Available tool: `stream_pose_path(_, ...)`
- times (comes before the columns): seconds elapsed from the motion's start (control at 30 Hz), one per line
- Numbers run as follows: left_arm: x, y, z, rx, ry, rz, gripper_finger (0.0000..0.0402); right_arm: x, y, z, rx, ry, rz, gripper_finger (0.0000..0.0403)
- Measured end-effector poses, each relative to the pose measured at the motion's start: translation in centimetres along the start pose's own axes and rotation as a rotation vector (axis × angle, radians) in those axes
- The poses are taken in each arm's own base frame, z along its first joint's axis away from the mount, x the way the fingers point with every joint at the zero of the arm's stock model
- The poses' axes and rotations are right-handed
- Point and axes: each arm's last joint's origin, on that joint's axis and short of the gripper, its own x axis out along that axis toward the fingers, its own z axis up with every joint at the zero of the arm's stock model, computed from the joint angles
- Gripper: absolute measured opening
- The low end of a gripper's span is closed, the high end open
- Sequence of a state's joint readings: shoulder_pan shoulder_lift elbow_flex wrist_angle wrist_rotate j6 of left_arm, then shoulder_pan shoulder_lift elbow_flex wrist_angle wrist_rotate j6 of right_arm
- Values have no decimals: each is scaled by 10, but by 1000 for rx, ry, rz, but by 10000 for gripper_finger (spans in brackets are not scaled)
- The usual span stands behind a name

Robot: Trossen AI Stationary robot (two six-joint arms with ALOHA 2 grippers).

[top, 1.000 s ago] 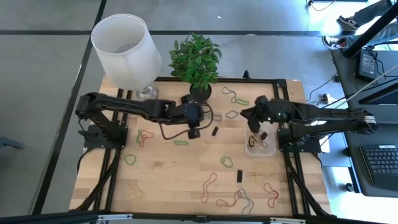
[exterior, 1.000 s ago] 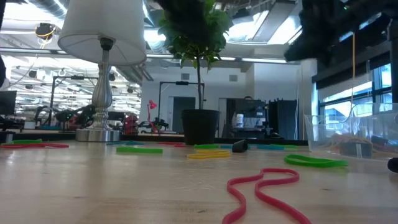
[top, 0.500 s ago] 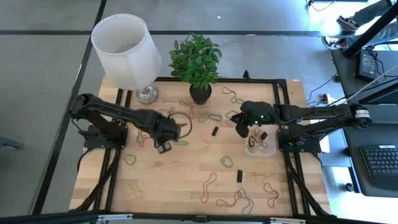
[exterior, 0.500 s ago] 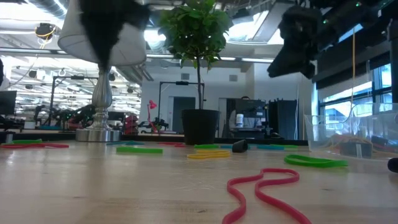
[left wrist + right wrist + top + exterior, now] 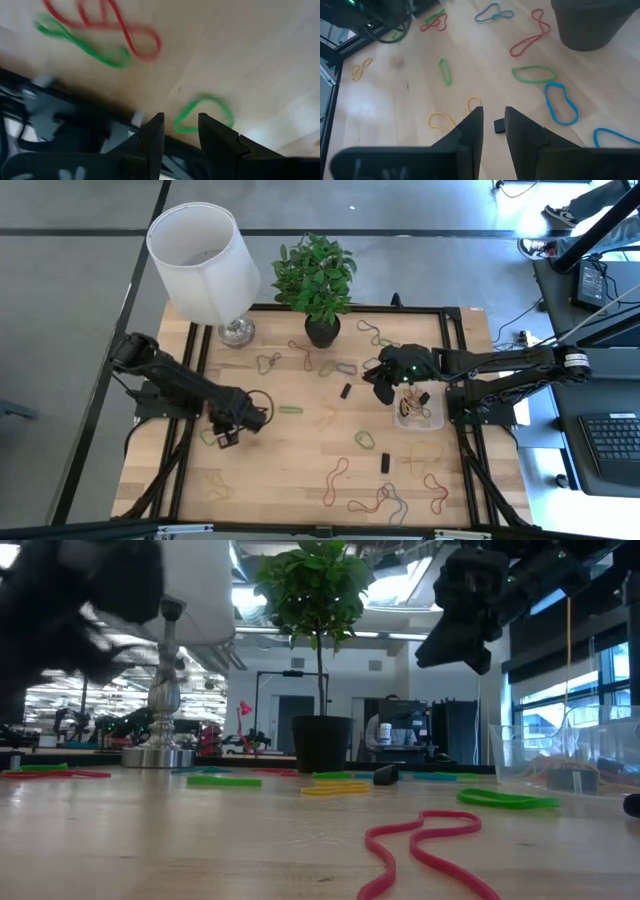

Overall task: Pick and place rubber bands into bin
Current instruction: Put the green rubber band into the transparent bin

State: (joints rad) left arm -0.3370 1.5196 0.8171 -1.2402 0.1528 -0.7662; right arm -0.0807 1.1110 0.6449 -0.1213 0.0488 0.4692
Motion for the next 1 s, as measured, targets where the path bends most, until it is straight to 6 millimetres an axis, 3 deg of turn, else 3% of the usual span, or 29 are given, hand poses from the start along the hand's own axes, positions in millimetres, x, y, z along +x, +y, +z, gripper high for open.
stream_pose_path(0.33, 44, -1, -9, 55, 39, -53, 114, 0, 0, 0, 50, 2, 1, 84)
stream_pose_path(0.57, 59, 0, -13, 83, 38, -86, 106, 0, 0, 0, 51, 11, 17, 84)
stream_pose_path(0.73, 50, -7, -9, 87, 17, -110, 20, 0, 0, 0, 49, 11, 17, 84)
stream_pose_path(0.87, 26, -24, 2, 116, -121, -188, 3, 0, 0, -1, 48, 11, 17, 84)
stream_pose_path(1.0, -9, -36, 10, 98, -303, -153, 3, 0, 0, 0, 45, 9, 15, 84)
